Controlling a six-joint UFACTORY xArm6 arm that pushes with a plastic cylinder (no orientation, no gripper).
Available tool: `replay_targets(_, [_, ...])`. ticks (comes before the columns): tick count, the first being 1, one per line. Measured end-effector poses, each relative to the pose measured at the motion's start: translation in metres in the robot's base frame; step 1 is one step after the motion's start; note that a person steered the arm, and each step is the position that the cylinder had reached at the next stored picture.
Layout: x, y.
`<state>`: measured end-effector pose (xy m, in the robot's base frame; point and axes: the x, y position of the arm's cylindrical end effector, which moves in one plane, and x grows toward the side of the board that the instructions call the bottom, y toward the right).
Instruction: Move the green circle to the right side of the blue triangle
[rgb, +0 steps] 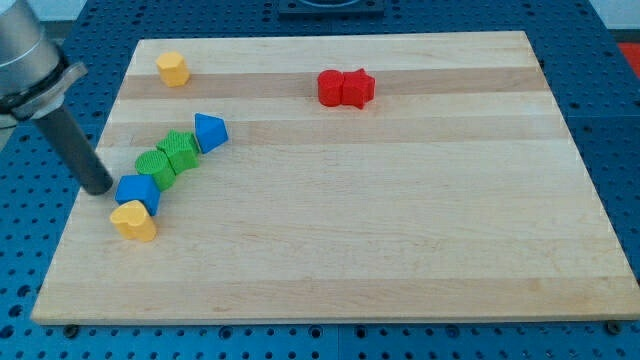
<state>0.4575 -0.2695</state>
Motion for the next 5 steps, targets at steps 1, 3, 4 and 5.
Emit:
replay_targets(1, [-0.004,0.039])
replay_targets(3, [0.013,0.133])
replay_targets(4, [0.042,0.139])
replay_targets(5, [0.063,0.152])
